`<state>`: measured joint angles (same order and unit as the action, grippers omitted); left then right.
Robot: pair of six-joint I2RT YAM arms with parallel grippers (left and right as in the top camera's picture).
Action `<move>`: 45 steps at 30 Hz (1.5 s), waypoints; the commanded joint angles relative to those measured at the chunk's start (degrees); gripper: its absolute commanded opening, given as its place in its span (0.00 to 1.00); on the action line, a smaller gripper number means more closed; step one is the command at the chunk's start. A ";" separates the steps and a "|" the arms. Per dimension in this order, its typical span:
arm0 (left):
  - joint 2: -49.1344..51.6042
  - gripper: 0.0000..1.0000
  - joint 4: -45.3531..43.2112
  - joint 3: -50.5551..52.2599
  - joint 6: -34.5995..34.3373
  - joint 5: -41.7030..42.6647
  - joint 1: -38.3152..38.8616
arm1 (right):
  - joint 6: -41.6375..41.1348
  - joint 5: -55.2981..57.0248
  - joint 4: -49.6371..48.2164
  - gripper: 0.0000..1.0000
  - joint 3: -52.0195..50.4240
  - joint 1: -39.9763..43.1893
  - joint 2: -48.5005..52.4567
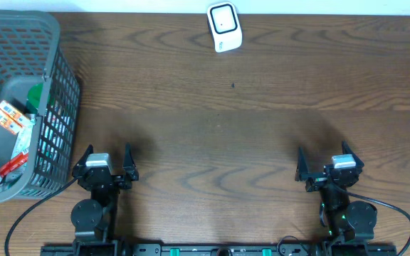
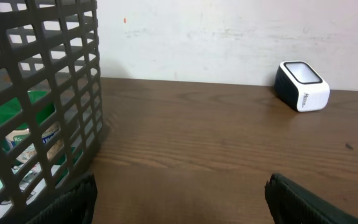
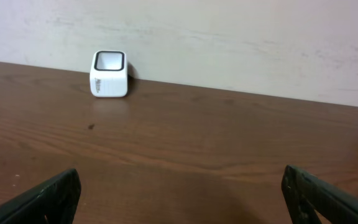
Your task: Scan the item barcode
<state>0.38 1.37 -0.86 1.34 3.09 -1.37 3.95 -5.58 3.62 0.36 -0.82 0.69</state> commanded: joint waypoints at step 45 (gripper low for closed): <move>-0.15 0.88 1.64 0.63 2.05 -0.09 -0.22 | -0.68 -0.31 0.15 0.99 -0.04 -0.87 -0.13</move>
<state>0.38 1.26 -0.86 2.35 3.07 -1.37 3.95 -5.58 3.62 0.38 -1.08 0.69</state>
